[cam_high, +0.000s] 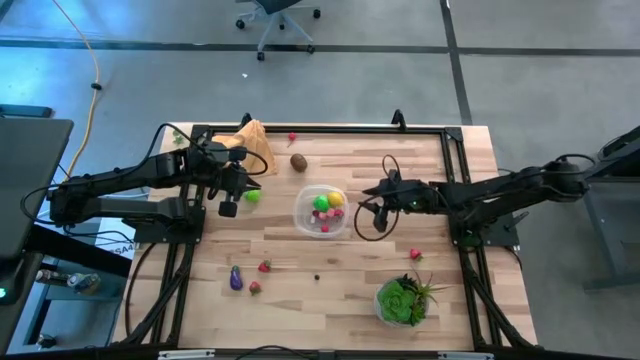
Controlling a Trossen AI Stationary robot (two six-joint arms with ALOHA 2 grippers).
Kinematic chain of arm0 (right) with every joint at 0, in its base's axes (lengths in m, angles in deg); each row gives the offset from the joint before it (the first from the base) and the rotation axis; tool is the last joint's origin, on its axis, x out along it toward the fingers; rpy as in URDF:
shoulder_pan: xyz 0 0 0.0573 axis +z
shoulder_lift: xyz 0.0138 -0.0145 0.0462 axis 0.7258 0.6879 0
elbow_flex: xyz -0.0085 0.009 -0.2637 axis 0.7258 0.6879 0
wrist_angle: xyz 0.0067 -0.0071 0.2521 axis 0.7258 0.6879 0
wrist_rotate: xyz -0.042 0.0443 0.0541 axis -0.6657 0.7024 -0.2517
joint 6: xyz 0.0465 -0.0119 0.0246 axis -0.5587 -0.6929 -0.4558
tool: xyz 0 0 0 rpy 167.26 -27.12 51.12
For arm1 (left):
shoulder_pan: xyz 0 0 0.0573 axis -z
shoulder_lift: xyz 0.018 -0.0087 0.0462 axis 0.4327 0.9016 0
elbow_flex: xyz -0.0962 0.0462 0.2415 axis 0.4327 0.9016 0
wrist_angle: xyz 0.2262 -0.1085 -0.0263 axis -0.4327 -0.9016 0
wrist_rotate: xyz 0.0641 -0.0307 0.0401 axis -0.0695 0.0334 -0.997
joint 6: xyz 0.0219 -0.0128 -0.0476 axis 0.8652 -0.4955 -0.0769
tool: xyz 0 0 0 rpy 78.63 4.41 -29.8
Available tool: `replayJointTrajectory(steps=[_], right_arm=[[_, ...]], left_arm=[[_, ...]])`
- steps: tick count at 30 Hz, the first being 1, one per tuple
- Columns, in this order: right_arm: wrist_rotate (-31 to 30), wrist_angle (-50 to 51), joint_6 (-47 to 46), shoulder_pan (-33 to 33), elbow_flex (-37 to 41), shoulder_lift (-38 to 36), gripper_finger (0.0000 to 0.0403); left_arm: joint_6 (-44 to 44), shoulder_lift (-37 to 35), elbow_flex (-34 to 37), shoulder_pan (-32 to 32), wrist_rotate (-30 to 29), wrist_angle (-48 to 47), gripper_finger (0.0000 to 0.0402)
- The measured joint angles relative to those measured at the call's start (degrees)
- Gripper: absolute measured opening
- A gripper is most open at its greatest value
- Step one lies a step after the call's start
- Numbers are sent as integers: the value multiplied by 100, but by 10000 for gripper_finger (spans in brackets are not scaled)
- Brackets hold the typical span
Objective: Pick and placing Produce into tupperware
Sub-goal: Put the blueberry into the transparent bin
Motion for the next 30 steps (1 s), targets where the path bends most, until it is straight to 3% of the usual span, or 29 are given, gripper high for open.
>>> replayJointTrajectory(steps=[12, 30], right_arm=[[162, 186, 943, -19, -11, 0, 176], [98, 348, 645, -21, -11, 1, 176]], left_arm=[[1, 2, 0, 0, 0, 0, 10], [0, 2, 0, 1, 0, 0, 10]])
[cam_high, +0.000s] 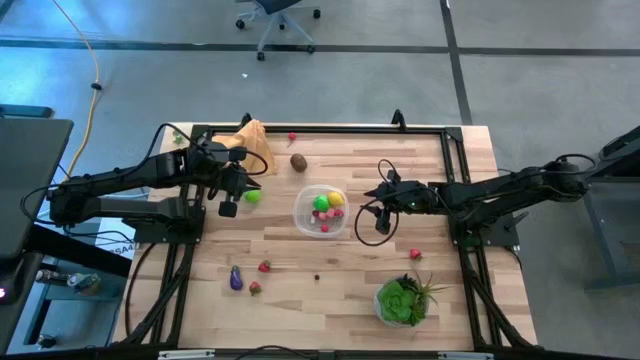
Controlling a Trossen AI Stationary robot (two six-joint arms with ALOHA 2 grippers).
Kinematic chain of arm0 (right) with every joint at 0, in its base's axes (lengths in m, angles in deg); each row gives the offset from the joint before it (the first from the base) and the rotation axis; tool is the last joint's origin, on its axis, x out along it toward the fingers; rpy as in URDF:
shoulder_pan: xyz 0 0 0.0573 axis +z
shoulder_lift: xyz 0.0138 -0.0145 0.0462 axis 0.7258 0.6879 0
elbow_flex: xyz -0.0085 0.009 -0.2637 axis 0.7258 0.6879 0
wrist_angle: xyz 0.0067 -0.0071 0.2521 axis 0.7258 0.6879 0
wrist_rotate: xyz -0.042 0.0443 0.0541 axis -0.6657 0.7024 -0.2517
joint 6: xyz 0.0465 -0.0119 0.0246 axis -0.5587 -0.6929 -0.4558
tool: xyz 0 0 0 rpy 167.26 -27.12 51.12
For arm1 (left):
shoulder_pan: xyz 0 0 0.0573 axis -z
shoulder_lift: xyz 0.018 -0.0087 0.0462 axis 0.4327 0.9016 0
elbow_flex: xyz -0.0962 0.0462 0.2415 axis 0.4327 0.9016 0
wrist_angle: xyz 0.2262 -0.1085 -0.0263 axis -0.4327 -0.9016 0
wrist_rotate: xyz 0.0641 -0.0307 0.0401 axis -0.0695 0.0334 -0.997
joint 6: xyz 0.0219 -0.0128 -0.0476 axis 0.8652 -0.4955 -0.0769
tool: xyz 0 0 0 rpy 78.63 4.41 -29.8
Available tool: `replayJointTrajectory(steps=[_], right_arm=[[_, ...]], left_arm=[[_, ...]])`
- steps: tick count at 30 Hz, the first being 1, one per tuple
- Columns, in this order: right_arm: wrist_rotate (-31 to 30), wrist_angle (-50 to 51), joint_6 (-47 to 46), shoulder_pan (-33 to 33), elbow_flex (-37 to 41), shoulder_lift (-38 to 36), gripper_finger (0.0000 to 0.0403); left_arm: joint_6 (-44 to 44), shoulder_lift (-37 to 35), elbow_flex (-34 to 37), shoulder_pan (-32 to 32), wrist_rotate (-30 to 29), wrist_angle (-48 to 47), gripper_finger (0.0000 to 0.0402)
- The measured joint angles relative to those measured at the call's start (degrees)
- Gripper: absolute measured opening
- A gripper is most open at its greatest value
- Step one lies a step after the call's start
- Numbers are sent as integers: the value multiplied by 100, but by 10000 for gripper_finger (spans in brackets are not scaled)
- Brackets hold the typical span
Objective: Pick and placing Produce into tupperware
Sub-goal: Put the blueberry into the transparent bin
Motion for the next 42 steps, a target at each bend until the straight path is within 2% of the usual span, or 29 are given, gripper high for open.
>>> replayJointTrajectory(steps=[15, 18, 21, 27, 42], right_arm=[[-14, 2, -225, 0, 0, 0, 176], [-13, 2, -313, 0, 0, 0, 176], [-13, 2, -295, 0, 0, 0, 176], [-13, 2, -299, 0, 0, 0, 176], [-13, 2, -299, 0, -2, 0, 176]], left_arm=[[85, -2, 0, 0, -28, 2, 10], [541, -2, 0, 0, -582, 104, 10], [634, -2, 0, -2, -1250, 131, 10], [621, -2, 0, 0, -1856, 153, 10], [593, 0, 0, 0, -1791, 352, 10]])
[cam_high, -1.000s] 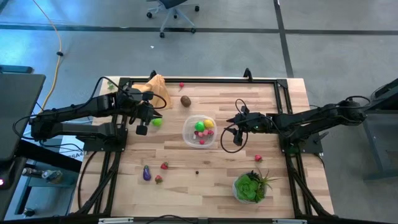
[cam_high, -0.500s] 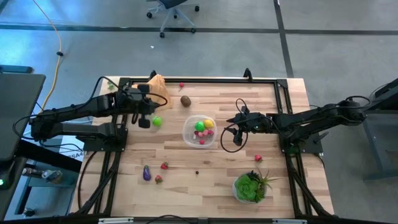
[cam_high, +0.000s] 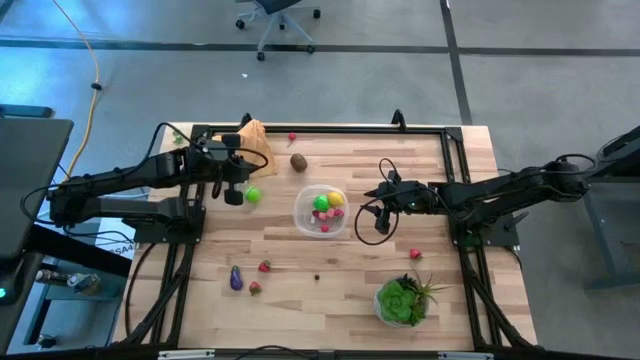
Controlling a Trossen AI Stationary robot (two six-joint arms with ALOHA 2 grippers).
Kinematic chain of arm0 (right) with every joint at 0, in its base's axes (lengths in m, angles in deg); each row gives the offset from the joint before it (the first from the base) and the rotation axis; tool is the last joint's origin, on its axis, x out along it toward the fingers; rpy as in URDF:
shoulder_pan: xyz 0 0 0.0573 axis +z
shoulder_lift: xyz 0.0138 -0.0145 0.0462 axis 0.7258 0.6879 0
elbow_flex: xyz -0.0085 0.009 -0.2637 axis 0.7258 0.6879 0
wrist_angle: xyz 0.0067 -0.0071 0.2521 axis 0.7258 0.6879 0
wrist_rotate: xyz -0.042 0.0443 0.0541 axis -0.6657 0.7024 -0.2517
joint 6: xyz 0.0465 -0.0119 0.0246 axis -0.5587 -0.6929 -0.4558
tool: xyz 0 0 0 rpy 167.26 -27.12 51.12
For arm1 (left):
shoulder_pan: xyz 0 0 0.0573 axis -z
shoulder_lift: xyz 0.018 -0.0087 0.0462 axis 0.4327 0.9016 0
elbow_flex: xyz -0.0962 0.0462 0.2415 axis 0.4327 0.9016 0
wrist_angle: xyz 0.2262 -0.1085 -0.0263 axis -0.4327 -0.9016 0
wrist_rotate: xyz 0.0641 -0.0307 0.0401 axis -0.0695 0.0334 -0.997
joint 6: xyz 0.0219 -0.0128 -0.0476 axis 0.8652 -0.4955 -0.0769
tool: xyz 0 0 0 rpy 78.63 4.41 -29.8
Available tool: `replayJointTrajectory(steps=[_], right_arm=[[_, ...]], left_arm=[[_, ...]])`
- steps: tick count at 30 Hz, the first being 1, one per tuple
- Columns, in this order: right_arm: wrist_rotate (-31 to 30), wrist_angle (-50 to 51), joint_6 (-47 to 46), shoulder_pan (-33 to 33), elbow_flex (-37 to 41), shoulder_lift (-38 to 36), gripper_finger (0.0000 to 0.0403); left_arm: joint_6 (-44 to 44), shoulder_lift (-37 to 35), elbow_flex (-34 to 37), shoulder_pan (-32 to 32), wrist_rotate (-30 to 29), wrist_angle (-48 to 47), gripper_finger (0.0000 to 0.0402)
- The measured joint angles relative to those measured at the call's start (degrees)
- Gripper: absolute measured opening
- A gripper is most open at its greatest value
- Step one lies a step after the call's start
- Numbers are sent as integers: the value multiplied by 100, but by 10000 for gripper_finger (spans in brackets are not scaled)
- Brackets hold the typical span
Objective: Pick and placing Produce into tupperware
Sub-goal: Put the blueberry into the transparent bin
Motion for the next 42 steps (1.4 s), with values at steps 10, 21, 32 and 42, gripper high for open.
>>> replayJointTrajectory(steps=[10, 21, 32, 42], right_arm=[[0, 0, 2, 0, 0, 0, 176], [0, 0, 2, 0, 0, 0, 176], [26, 2, 2, 0, 0, 2, 176], [37, 3, 2, 0, -4, 2, 176]], left_arm=[[-856, 97, 2, 0, 210, -73, 10], [-1334, 320, 2, 15, 2347, -193, 10], [-548, 806, 2, 1685, 2588, 654, 10], [-585, 1367, 667, 3380, 1818, 2884, 10]])
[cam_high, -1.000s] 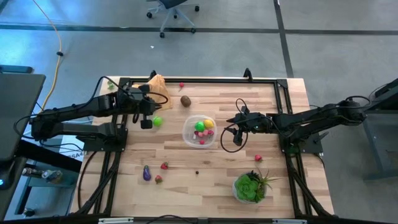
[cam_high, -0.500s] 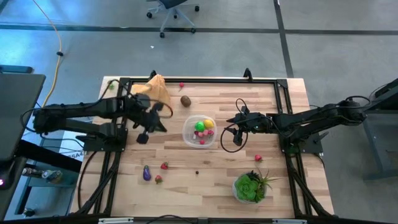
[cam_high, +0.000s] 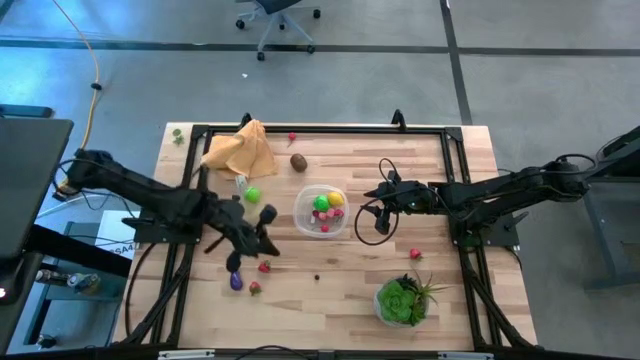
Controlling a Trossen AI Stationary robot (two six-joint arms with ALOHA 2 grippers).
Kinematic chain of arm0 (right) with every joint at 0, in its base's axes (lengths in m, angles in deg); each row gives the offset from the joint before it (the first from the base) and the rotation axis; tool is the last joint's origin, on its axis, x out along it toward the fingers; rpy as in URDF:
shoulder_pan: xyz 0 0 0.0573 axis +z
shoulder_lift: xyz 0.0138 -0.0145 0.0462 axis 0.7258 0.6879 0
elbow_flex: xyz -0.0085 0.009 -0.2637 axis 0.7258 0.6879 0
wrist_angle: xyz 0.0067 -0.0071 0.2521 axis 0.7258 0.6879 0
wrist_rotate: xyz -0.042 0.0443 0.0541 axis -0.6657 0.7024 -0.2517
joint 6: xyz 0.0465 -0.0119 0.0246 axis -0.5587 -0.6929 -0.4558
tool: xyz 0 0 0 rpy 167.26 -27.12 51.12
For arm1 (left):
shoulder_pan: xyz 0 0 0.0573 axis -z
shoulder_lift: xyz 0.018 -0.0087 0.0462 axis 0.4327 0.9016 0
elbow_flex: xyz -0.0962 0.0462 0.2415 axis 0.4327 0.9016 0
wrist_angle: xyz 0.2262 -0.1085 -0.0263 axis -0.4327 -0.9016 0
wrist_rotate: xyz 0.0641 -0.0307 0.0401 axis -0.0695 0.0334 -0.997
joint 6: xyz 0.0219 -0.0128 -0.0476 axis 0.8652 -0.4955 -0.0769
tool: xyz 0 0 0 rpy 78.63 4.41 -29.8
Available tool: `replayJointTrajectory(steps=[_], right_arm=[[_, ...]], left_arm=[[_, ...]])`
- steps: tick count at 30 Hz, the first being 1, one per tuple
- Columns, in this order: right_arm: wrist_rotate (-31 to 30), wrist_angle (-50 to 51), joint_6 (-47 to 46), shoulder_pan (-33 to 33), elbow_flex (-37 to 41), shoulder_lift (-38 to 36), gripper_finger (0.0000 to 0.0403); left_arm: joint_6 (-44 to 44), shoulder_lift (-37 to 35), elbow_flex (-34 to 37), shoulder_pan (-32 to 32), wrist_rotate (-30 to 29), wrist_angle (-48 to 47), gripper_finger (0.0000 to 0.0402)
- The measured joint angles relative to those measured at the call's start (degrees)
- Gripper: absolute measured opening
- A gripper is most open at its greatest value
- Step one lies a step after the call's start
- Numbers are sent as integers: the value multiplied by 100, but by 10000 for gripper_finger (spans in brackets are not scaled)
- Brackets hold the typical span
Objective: Pick and placing Produce into tupperware
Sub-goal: Put the blueberry into the transparent bin
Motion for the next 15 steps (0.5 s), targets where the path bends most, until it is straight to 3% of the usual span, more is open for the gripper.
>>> replayJointTrajectory(steps=[9, 15], right_arm=[[2, 1, 1, 0, -1, 0, 176], [2, 17, 0, 0, -1, 0, 176]], left_arm=[[-168, 1201, 216, 150, -134, 1047, 10], [-169, 2322, 109, 150, 298, 1868, 10]])
